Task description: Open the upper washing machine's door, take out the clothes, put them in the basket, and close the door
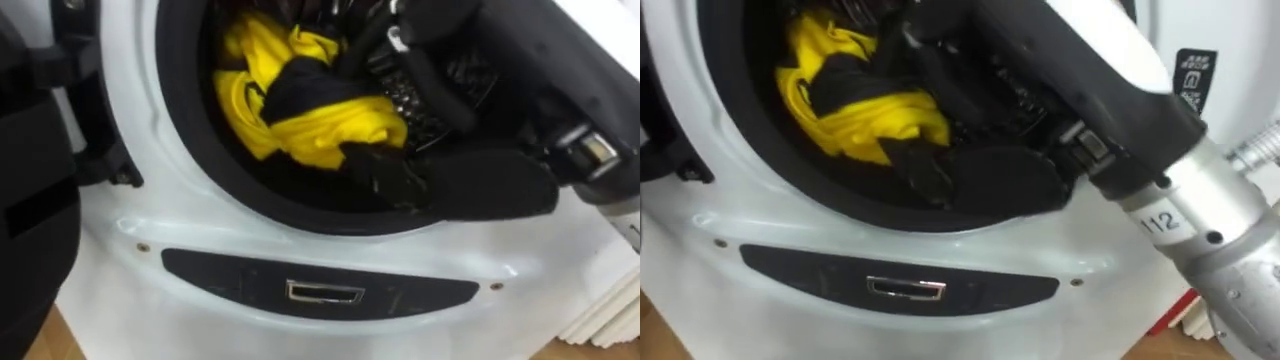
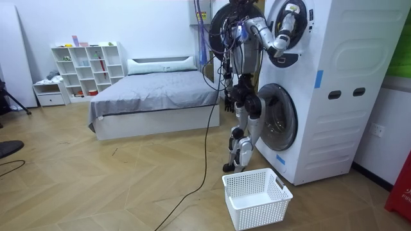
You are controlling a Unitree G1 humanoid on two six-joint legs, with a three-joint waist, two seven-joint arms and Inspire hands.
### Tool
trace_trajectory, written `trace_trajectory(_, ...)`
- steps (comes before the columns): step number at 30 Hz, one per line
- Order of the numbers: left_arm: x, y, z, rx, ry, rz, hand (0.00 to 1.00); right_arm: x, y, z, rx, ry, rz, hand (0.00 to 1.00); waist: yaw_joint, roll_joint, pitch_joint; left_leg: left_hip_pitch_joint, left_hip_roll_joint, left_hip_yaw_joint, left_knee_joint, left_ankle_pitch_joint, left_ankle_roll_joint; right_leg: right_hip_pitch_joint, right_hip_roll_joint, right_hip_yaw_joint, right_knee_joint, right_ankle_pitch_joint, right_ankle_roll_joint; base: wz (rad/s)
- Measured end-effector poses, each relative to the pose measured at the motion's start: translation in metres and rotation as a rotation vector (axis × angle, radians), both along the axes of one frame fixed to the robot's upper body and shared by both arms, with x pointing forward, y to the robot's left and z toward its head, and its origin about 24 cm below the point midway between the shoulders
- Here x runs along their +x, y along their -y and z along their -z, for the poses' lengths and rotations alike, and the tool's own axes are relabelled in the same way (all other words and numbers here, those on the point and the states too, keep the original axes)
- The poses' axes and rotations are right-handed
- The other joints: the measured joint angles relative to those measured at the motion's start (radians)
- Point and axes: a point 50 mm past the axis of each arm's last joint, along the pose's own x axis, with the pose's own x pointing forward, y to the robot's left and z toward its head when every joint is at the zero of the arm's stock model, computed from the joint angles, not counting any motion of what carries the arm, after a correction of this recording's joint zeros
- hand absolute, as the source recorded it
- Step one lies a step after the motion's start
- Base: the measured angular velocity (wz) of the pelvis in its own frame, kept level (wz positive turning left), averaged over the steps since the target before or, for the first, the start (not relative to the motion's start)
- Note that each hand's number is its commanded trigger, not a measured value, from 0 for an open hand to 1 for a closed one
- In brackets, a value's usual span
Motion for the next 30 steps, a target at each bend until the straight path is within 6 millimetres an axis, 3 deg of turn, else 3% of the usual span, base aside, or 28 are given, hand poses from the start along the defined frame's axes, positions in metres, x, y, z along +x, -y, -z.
trace_trajectory(6,-0.002,-0.002,-0.001,0.008,0.006,-0.018,0.00,-0.007,0.016,0.008,0.027,-0.012,0.078,1.00,-0.008,0.006,-0.0035,-0.004,-0.001,-0.001,0.015,-0.004,0.006,0.003,0.000,0.002,0.000,0.010,0.009,0.00)
trace_trajectory(9,-0.008,-0.003,-0.001,0.011,0.002,-0.046,0.00,-0.010,0.027,0.005,0.063,0.021,0.127,1.00,-0.034,0.026,-0.0131,0.000,-0.002,-0.001,0.021,-0.008,0.014,0.011,0.000,0.002,-0.001,0.012,0.012,0.01)
trace_trajectory(12,-0.011,-0.006,-0.002,0.018,0.001,-0.061,0.00,-0.014,0.041,-0.002,0.117,0.074,0.215,1.00,-0.051,0.034,-0.0137,0.003,-0.002,0.006,0.020,-0.009,0.015,0.012,0.000,0.008,-0.001,0.012,0.012,-0.11)
trace_trajectory(20,-0.006,-0.006,-0.002,0.011,0.036,-0.055,0.00,-0.023,0.052,-0.003,0.137,0.115,0.259,1.00,-0.094,0.043,-0.0108,0.013,0.012,0.078,0.008,-0.011,0.012,-0.004,0.005,0.056,0.001,0.012,0.012,-0.25)
trace_trajectory(24,-0.005,-0.006,-0.002,0.002,0.038,-0.054,0.00,-0.029,0.060,0.000,0.138,0.119,0.303,1.00,-0.115,0.044,-0.0103,0.018,0.019,0.109,0.009,-0.015,0.013,-0.014,0.012,0.100,0.017,0.012,0.011,-0.26)
trace_trajectory(27,0.004,-0.006,-0.002,0.001,0.058,-0.044,0.00,-0.031,0.066,-0.002,0.148,0.139,0.345,1.00,-0.156,0.048,-0.0107,0.014,0.025,0.131,0.023,-0.027,0.017,-0.031,0.015,0.115,0.024,0.013,0.011,-0.22)
trace_trajectory(30,0.018,-0.010,-0.005,0.011,0.092,-0.028,0.00,-0.035,0.076,-0.007,0.166,0.174,0.406,1.00,-0.183,0.055,-0.0073,0.019,0.040,0.195,0.022,-0.034,0.015,-0.046,0.030,0.177,0.050,0.013,0.011,-0.60)
